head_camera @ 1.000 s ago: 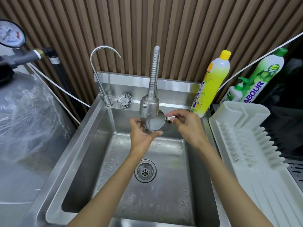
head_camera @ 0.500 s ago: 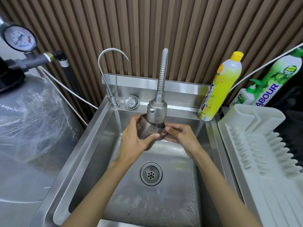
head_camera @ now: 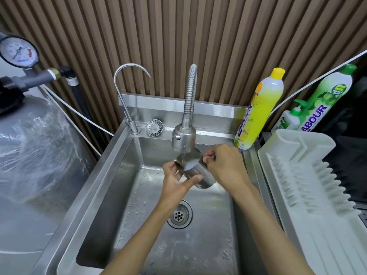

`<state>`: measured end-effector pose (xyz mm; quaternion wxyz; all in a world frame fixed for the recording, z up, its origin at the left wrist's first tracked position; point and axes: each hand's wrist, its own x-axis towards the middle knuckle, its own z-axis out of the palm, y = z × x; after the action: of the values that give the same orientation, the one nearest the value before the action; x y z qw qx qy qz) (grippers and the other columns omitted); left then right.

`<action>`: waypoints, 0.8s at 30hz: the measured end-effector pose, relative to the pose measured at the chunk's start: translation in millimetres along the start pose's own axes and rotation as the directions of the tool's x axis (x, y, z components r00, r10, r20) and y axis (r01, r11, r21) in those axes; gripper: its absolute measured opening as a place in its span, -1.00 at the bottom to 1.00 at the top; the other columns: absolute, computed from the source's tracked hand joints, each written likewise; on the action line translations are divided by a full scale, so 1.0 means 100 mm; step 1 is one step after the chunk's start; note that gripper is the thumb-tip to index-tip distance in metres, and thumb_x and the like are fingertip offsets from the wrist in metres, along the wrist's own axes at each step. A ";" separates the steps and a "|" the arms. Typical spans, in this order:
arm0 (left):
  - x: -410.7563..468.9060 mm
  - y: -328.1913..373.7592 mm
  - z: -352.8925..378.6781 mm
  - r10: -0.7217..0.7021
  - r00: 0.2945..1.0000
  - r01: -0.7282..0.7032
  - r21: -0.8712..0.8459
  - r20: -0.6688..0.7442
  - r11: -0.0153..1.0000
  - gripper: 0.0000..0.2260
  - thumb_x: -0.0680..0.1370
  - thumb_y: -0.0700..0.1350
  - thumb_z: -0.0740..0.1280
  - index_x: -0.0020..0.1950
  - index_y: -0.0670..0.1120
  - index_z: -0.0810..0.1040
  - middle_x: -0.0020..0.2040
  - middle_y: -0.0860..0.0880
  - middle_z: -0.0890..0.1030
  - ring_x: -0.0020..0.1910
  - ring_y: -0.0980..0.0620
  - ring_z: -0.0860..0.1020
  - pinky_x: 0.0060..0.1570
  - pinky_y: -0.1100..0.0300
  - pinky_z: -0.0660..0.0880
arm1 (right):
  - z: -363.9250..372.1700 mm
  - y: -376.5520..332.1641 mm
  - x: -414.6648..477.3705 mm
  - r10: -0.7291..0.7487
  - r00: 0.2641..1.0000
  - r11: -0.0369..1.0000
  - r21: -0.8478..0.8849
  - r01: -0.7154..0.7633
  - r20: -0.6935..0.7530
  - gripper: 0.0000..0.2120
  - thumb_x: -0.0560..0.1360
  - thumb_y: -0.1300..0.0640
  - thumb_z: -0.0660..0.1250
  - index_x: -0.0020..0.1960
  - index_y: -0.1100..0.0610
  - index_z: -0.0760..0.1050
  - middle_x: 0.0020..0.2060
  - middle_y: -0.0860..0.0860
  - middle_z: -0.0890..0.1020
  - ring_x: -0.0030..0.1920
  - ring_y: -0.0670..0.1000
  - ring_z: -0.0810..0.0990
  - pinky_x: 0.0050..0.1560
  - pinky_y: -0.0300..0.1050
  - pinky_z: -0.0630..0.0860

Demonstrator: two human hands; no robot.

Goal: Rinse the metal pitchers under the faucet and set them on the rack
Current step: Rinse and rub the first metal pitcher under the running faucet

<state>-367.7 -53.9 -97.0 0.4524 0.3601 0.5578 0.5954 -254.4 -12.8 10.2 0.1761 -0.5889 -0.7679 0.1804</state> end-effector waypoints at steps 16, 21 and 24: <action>0.09 0.39 -0.24 0.487 0.873 -0.430 0.476 0.003 0.767 -0.34 0.26 -0.26 0.54 0.24 0.01 0.30 0.18 -0.07 0.50 0.15 -0.03 0.51 0.14 0.08 0.50 | 0.50 0.33 0.09 0.021 0.950 0.226 0.924 -0.307 0.311 -0.79 0.53 0.40 0.18 0.12 0.35 0.48 -0.01 0.20 0.59 -0.01 0.07 0.61 0.20 -0.05 0.52; 0.00 0.46 -0.43 0.382 0.924 -0.335 0.537 0.025 0.774 -0.35 0.22 -0.11 0.60 0.21 0.05 0.36 0.04 0.15 0.47 0.09 0.12 0.46 0.02 0.52 0.35 | 0.63 0.34 0.01 0.016 0.939 0.326 0.886 -0.331 0.345 -0.81 0.55 0.33 0.20 0.13 0.32 0.49 -0.15 0.13 0.65 -0.11 0.02 0.65 -0.04 -0.18 0.62; -0.09 0.43 -0.45 0.311 0.950 -0.282 0.486 0.022 0.827 -0.36 0.24 -0.08 0.59 0.24 0.01 0.39 0.05 0.18 0.53 0.04 0.29 0.50 -0.02 0.58 0.34 | 0.61 0.33 -0.07 0.074 0.937 0.403 0.849 -0.341 0.341 -0.83 0.54 0.28 0.25 0.09 0.29 0.52 -0.22 0.08 0.64 -0.19 -0.06 0.65 -0.14 -0.22 0.63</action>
<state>-412.3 -76.0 -59.0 0.2338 0.5261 0.6388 0.5104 -254.5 -15.9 -59.5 0.3400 -0.4678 -0.4882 0.6537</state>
